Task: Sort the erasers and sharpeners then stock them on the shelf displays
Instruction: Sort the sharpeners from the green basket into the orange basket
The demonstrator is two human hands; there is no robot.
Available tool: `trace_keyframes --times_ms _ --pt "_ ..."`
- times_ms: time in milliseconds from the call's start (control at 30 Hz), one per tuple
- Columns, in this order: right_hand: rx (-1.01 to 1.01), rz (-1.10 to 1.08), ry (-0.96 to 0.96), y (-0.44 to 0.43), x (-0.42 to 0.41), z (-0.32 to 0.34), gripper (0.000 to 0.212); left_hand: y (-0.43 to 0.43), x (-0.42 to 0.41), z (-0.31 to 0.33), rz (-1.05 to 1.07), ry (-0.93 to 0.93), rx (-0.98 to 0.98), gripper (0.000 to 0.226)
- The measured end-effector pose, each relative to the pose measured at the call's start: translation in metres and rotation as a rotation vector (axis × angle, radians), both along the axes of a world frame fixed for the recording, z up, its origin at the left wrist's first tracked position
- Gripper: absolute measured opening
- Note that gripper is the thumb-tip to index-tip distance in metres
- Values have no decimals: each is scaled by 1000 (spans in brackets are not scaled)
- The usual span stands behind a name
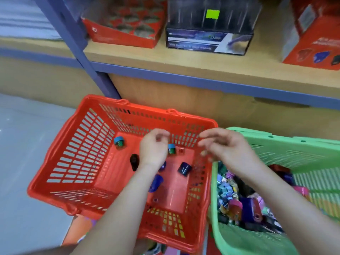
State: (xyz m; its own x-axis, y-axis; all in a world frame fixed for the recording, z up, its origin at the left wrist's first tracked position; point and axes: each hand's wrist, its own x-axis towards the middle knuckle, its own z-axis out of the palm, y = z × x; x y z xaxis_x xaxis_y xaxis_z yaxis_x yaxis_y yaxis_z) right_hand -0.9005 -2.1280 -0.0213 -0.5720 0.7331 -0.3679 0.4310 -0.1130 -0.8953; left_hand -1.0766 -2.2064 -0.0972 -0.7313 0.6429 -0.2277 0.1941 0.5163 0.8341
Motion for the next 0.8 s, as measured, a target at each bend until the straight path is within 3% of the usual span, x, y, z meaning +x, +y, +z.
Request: trace_keyframes --times_ms 133,233,333,467,600,800 --pt "-52 -155 -176 53 92 0 19 35 71 58 -339 57 100 26" --pt "-43 -194 -443 77 151 -51 22 44 129 59 -640 140 -38 23" --pt "-27 -92 -663 79 195 -96 39 51 180 27 -896 219 -264 35" --pt "38 -8 -811 74 228 -132 66 63 213 -32 -933 174 -537 57" --pt "142 184 -1045 69 249 -175 93 75 225 -77 -929 200 -614 79" --pt "314 343 -1166 52 254 -180 71 88 239 -106 -1000 307 -511 86"
